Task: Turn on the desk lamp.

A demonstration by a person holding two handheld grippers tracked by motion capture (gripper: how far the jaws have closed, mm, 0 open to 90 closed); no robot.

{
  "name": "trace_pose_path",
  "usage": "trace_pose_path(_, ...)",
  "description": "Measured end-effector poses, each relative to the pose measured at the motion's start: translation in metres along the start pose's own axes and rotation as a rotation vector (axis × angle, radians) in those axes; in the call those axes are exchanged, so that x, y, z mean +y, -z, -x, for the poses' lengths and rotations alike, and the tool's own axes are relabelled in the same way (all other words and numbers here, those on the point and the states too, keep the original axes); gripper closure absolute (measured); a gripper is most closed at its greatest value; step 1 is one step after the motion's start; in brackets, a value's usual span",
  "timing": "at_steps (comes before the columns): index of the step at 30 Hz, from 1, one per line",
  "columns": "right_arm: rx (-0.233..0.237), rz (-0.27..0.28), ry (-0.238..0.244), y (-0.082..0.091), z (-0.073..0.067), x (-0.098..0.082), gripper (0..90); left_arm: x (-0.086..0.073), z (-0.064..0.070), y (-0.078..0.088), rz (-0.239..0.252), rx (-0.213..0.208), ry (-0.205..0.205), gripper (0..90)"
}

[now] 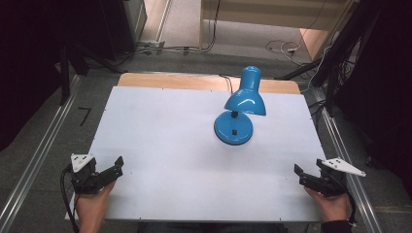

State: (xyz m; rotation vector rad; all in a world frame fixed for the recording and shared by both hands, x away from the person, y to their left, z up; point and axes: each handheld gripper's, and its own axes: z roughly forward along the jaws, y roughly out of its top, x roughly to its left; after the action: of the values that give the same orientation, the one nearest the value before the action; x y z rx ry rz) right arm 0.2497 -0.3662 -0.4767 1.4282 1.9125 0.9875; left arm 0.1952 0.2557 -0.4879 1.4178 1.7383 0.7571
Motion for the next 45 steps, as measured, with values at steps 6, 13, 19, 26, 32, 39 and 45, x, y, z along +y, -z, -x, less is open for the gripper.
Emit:
trace_pose_path(6,0.034,0.024,-0.005,-0.007,-0.015,0.007,17.0,0.002,0.007,0.006,0.071,0.014,0.010,8.4)
trace_pose_path(13,0.055,0.004,0.006,-0.022,-0.035,0.017,15.8,0.000,0.012,0.005,0.064,-0.011,-0.025,8.9)
trace_pose_path(19,0.082,-0.019,0.020,-0.034,-0.047,0.024,14.1,0.000,0.013,0.004,0.060,0.007,-0.050,9.0)
trace_pose_path(26,0.089,-0.014,0.029,-0.046,-0.058,0.032,13.5,0.000,0.012,0.002,0.049,0.003,-0.050,9.0)
trace_pose_path(32,0.096,-0.016,0.024,-0.053,-0.063,0.038,13.6,0.000,0.013,0.001,0.046,-0.003,-0.051,9.0)
trace_pose_path(39,0.103,-0.013,0.024,-0.056,-0.066,0.042,13.5,0.000,0.012,0.001,0.042,-0.002,-0.047,9.0)
trace_pose_path(45,0.121,-0.022,0.016,-0.059,-0.068,0.046,13.4,0.000,0.012,0.001,0.043,-0.005,-0.048,9.0)
